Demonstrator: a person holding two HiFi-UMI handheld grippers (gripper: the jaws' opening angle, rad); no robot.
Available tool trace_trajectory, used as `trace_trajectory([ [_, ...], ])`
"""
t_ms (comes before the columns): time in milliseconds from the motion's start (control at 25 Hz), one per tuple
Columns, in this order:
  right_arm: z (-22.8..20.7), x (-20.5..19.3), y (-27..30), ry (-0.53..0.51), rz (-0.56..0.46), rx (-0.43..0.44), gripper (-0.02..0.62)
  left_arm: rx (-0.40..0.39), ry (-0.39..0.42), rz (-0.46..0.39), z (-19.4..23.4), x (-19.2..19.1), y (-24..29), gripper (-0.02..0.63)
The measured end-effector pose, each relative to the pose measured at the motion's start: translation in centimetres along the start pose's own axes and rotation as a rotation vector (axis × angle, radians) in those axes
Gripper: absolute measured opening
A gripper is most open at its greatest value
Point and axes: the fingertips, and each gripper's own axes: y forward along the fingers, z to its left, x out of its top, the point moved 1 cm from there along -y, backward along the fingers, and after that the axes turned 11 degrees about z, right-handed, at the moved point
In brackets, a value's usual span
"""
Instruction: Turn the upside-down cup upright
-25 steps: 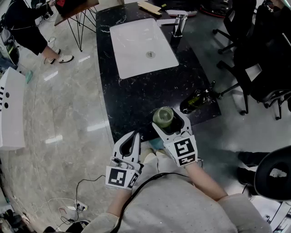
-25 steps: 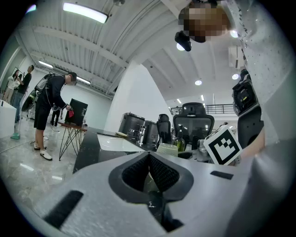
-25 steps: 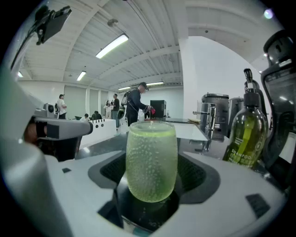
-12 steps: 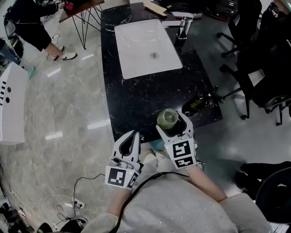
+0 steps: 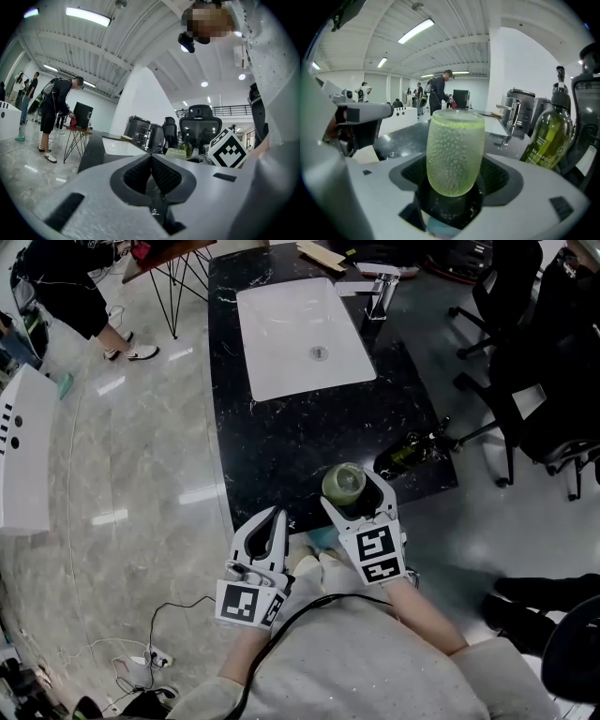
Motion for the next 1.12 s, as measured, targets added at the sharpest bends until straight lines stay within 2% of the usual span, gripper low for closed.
trace_trajectory([
  [120,-0.2,-0.2,-0.3,0.058,0.003,0.048,0.336,0.0,-0.001,-0.002,-0.1,0.1,0.1,0.008],
  [400,0.6,1.3,-2.2,0.312,-0.061,0.24,0.336,0.0,-0.008,-0.002,-0.2,-0.2,-0.1,0.008],
  [640,2.1,2.5,-2.7,0.718,-0.171,0.558,0.336,0.004,0.01,-0.007,-0.5,-0.2,-0.2,0.008],
  [920,3.7,3.1,-3.0,1.044,-0.253,0.88,0.336,0.024,0.043,-0.021,-0.6,0.3,-0.2,0.008],
  [1120,4.5,2.7,-2.8,1.334,-0.317,1.108,0.336,0.031,0.054,-0.015,-1.0,0.5,-1.0,0.008],
])
